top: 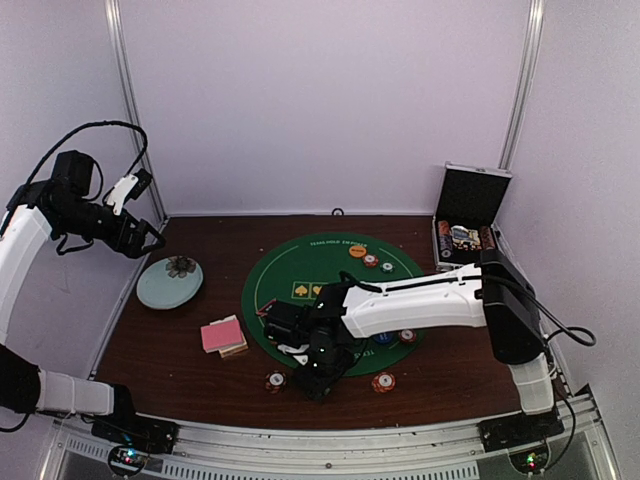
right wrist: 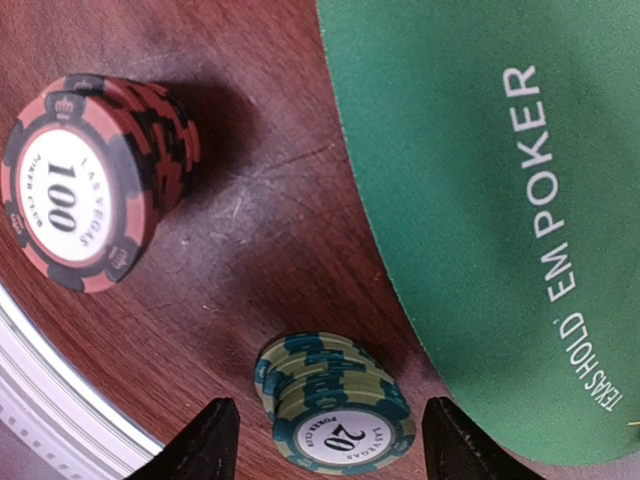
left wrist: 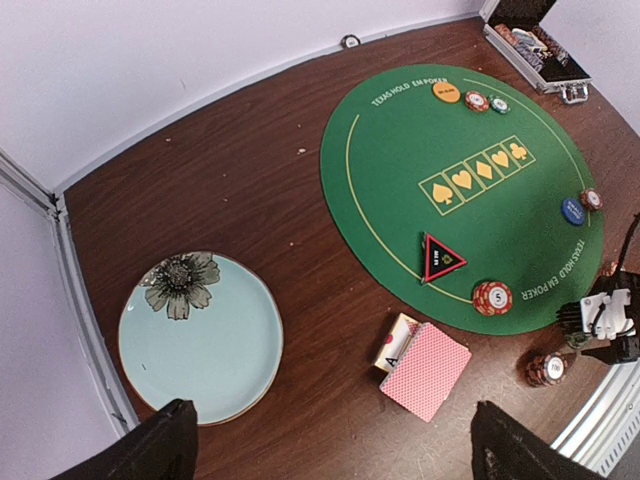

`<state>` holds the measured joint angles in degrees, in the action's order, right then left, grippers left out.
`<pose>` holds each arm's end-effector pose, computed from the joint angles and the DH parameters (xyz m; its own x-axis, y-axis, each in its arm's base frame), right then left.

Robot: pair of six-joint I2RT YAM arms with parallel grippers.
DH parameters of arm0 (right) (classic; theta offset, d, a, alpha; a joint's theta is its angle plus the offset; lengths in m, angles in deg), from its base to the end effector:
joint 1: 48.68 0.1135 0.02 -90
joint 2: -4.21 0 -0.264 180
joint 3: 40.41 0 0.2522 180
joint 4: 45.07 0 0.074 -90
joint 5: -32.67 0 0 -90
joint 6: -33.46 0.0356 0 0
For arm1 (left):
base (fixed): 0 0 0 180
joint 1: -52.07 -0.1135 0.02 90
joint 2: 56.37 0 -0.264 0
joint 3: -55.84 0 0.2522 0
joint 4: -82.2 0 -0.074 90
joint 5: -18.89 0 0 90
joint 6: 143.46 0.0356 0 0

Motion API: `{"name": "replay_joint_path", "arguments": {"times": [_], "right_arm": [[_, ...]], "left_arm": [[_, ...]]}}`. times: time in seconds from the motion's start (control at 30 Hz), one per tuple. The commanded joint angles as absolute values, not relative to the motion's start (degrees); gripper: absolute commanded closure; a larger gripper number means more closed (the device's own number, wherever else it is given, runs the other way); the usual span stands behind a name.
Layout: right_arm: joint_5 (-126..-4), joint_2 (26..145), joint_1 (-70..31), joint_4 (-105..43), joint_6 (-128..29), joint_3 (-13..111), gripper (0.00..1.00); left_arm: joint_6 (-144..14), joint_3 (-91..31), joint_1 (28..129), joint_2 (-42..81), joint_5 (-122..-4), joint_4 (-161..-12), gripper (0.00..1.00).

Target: Distribute texas hold em gaming equipment

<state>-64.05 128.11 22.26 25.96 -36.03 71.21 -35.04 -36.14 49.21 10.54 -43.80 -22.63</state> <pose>0.1353 0.4044 0.1704 -0.6342 -0.7701 -0.0684 -0.7697 0.6206 0.1497 0.2132 -0.0057 0.3822 -0.6481 0.2487 -0.7198 0.4789 0.8680 -0.1313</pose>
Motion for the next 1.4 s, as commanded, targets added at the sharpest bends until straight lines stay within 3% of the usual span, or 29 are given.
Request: {"name": "replay_joint_path", "arguments": {"times": [0.0,0.53,0.67,1.03,1.37], "right_arm": [[-64.4,128.9,21.9,25.5,-36.6,71.5,0.35],[-63.1,128.3,22.0,26.8,-36.6,72.6,0.55],[-63.0,128.1,22.0,27.2,-36.6,72.9,0.56],[-62.6,128.0,21.9,28.0,-36.9,73.4,0.45],[-62.6,128.1,21.9,28.1,-36.7,73.5,0.57]], "left_arm": [[-34.3,-36.6,48.8,10.8,-42.6,-23.2,0.02],[-34.5,-36.6,48.9,10.8,-42.4,-23.2,0.03],[-34.5,-36.5,48.9,10.8,-42.4,-23.2,0.03],[-34.6,-36.4,48.9,10.4,-42.3,-23.2,0.02],[-34.5,-36.4,48.9,10.6,-42.6,-23.1,0.02]]}}
